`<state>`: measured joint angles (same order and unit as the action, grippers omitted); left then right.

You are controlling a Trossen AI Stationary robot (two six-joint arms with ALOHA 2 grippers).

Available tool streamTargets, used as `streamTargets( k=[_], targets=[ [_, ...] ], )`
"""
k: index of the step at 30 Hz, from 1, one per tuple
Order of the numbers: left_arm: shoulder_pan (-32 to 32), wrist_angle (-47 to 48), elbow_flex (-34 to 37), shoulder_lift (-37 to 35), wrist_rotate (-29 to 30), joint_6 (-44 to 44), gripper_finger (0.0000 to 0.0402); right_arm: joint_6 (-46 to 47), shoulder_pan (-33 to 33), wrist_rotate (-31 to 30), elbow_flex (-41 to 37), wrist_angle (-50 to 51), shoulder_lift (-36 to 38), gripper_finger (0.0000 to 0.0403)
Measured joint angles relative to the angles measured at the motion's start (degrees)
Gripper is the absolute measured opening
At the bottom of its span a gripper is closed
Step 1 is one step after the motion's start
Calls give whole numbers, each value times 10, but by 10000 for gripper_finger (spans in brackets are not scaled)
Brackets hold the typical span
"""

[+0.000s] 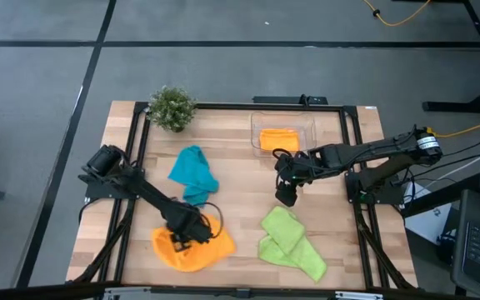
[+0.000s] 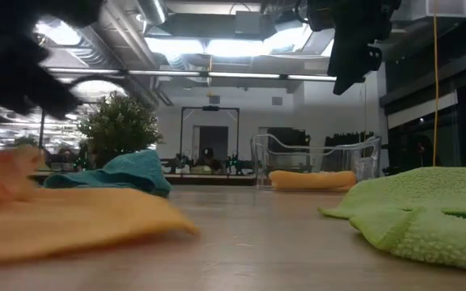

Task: Fold microfiber towels
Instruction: Move the orange microfiber cloth to the bottom left of the table

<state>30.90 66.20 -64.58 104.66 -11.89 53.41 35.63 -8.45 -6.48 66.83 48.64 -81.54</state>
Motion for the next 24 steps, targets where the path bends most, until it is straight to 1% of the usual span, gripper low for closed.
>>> streamTargets(
  k=[3, 5, 8, 10, 12, 15, 16, 18, 21, 24],
  targets=[
    [17, 115, 0, -12, -49, 0, 208, -1, 0, 0, 0, 0, 0, 258],
    [30, 169, 0, -31, -88, 0, 208, -1, 0, 0, 0, 0, 0, 258],
    [46, 182, 0, -70, -124, 20, 208, -1, 0, 0, 0, 0, 0, 258],
    [51, 150, -4, -101, -121, 46, 208, -1, 0, 0, 0, 0, 0, 258],
    [52, 79, -5, -129, -83, 71, 208, -1, 0, 0, 0, 0, 0, 258],
    [39, -52, -7, -152, 26, 95, 208, 0, 0, -1, 0, 0, 0, 258],
    [32, -84, -7, -152, 63, 98, 208, 0, 0, -1, 0, -1, 0, 258],
    [13, -118, -7, -144, 108, 99, 208, 1, 0, -1, 0, -3, 0, 258],
    [-18, -145, -7, -114, 131, 87, 208, 1, 0, -1, 0, -9, 0, 258],
    [-40, -153, -6, -81, 123, 59, 208, 1, 0, -1, 0, -11, 0, 258]
  ],
)
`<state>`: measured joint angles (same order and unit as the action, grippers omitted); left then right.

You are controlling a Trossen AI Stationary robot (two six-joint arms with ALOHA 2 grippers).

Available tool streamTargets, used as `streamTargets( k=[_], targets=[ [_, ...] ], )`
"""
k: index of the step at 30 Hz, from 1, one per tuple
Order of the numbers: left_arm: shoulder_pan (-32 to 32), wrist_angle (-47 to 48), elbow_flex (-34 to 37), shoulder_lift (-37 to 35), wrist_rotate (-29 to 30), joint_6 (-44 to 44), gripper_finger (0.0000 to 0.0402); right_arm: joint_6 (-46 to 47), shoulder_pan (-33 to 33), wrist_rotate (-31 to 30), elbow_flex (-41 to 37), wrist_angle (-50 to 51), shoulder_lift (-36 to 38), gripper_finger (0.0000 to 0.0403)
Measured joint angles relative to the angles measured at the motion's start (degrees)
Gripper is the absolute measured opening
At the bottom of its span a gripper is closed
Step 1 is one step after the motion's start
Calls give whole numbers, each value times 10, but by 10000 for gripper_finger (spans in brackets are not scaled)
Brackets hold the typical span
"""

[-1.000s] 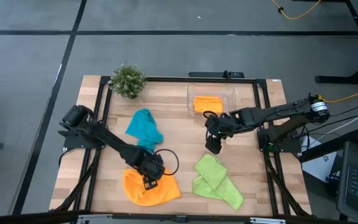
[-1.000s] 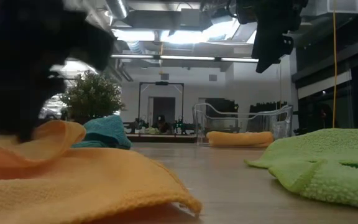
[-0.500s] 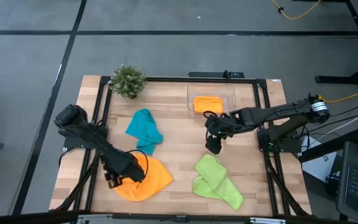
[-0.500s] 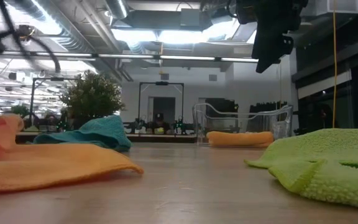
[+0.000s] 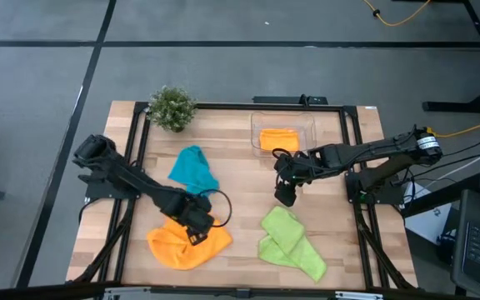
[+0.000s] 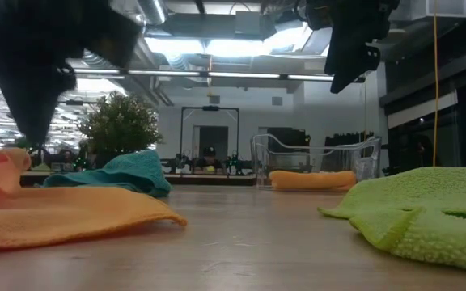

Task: Fold microfiber towels
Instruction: Move the orange microfiber cloth to the bottom left of the table, then fold the blue microfiber cloth

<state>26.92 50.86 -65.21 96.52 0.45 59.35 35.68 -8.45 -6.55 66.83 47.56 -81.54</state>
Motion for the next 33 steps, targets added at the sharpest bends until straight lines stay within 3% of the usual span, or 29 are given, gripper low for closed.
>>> streamTargets(
  k=[7, 11, 17, 23, 27, 29, 33],
  targets=[
    [-3, 10, 0, 70, -65, -44, 208, 0, 0, 0, 0, 0, 0, 258],
    [13, 104, 0, 88, -92, -40, 208, 0, 0, 0, 0, 0, 0, 258],
    [45, 302, 1, 76, -164, -34, 208, -1, 0, 0, 0, 1, 0, 258],
    [70, 331, -9, 16, -220, -8, 208, -3, 0, 0, 0, 1, 0, 258],
    [60, 301, -34, -35, -169, 48, 208, 5, 3, -28, 0, -21, 0, 258],
    [42, 270, -44, -60, -116, 68, 208, 35, 10, -53, 0, -58, 0, 258],
    [3, 214, -54, -116, -13, 78, 208, 40, 19, -46, 0, -119, -1, 258]
  ],
)
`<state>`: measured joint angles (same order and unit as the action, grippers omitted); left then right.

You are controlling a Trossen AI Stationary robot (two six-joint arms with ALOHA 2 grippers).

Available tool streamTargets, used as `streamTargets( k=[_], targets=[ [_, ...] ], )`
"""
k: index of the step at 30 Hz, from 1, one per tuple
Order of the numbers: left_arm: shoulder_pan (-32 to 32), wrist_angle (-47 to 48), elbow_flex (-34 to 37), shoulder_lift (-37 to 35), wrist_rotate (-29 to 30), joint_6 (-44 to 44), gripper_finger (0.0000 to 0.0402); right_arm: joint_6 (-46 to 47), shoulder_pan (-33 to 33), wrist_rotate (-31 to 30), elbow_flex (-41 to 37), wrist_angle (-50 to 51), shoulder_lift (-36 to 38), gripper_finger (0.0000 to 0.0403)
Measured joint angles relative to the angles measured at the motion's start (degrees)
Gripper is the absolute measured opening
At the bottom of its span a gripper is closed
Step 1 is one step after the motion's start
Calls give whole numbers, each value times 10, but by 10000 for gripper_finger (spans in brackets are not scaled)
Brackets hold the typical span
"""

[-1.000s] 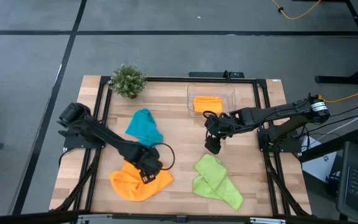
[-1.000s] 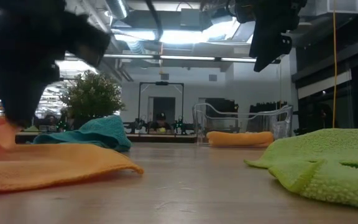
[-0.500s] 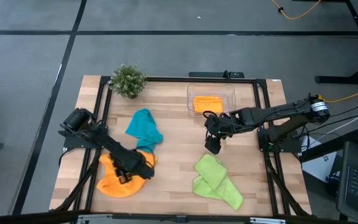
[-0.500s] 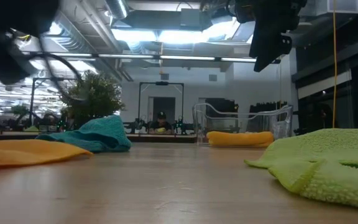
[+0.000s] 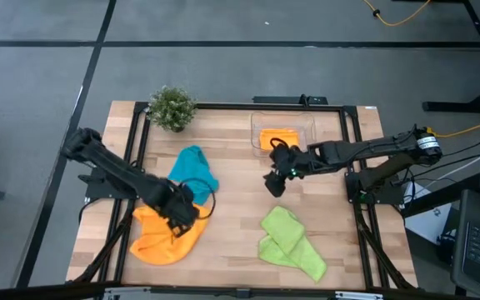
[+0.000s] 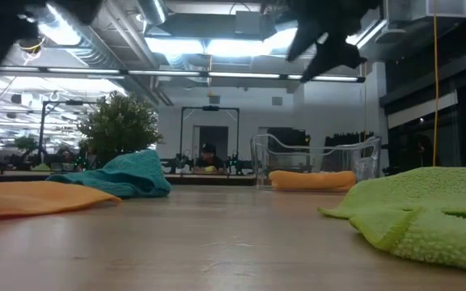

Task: Fold microfiber towels
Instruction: Fold the blue microfiber cloth

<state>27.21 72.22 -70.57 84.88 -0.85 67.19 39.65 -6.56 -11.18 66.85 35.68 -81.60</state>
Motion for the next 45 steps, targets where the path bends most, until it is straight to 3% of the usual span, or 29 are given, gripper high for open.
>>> streamTargets(
  k=[4, 10, 15, 19, 30, 37, 45],
  targets=[
    [-35, -12, 0, -60, 57, -28, 208, -75, 0, 41, 1, -73, -29, 258],
    [-57, -29, 0, -134, 139, -75, 208, -202, -7, 82, 1, -206, -136, 258],
    [-57, -57, 0, -155, 218, -78, 208, -281, -5, 43, 1, -370, -228, 258],
    [-57, -60, 0, -153, 229, -78, 208, -351, -9, -17, 4, -482, -291, 258],
    [-58, -64, 1, -137, 238, -98, 208, -432, -12, -28, 136, -465, -418, 258],
    [-58, -68, 1, -135, 240, -99, 208, -447, -11, -66, 235, -357, -484, 258],
    [-58, -72, 1, -135, 242, -108, 208, -446, -11, -102, 247, -326, -510, 253]
  ],
)
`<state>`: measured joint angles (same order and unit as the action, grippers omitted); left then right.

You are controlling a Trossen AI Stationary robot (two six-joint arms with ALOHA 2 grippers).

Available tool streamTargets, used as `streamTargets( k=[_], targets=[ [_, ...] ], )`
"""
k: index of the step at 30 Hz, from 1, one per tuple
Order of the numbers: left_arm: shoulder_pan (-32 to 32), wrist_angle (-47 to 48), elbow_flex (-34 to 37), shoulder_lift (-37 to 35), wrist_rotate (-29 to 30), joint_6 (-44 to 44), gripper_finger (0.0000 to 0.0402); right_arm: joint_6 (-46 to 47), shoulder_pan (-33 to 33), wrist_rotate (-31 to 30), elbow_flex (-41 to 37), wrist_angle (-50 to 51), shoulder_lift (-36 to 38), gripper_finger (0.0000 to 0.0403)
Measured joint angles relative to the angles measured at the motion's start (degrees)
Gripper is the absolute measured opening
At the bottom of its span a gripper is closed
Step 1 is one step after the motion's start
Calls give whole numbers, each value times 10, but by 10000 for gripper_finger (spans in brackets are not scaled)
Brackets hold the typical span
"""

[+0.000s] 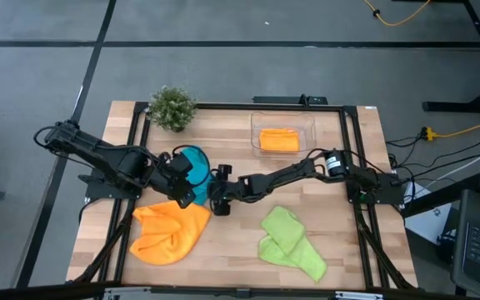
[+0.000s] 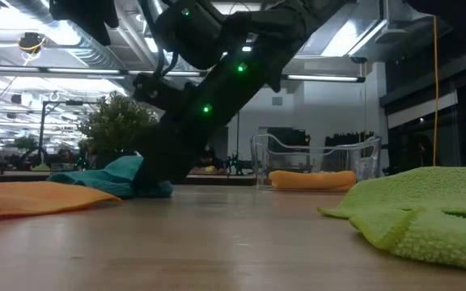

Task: Fold microfiber towels
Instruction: Fold the blue microfiber cloth

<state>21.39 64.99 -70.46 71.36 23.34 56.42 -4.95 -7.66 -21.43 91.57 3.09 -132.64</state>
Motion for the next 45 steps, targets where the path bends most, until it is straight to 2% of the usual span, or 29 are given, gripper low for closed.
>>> streamTargets(
  k=[15, 22, 27, 31, 33, 35, 37, 42, 45],
  targets=[
    [0, 0, 0, 0, 13, 0, 208, -12, 2, -15, 0, 40, 1, 146],
    [0, 0, 0, 0, 22, 0, 208, -12, 2, -16, 0, 98, 14, 86],
    [0, 0, 0, 0, 27, -1, 208, -14, 3, -16, 3, 172, 70, 15],
    [0, 0, 0, 1, 27, 27, 208, 1, 3, -10, 4, 242, 140, 12],
    [0, -4, 0, 7, 29, 66, 208, 18, 3, 10, 4, 286, 177, 10],
    [-1, -22, 0, 15, 31, 66, 208, 33, 3, 40, 4, 311, 213, 7],
    [-3, -67, 0, 25, 44, 31, 208, 51, 5, 67, 5, 325, 240, 6],
    [-24, -263, -1, 86, 68, -116, 208, 93, 9, 118, 5, 323, 257, 6],
    [-36, -313, 0, 133, 74, -187, 208, 118, 9, 130, 5, 338, 257, 5]
  ],
)
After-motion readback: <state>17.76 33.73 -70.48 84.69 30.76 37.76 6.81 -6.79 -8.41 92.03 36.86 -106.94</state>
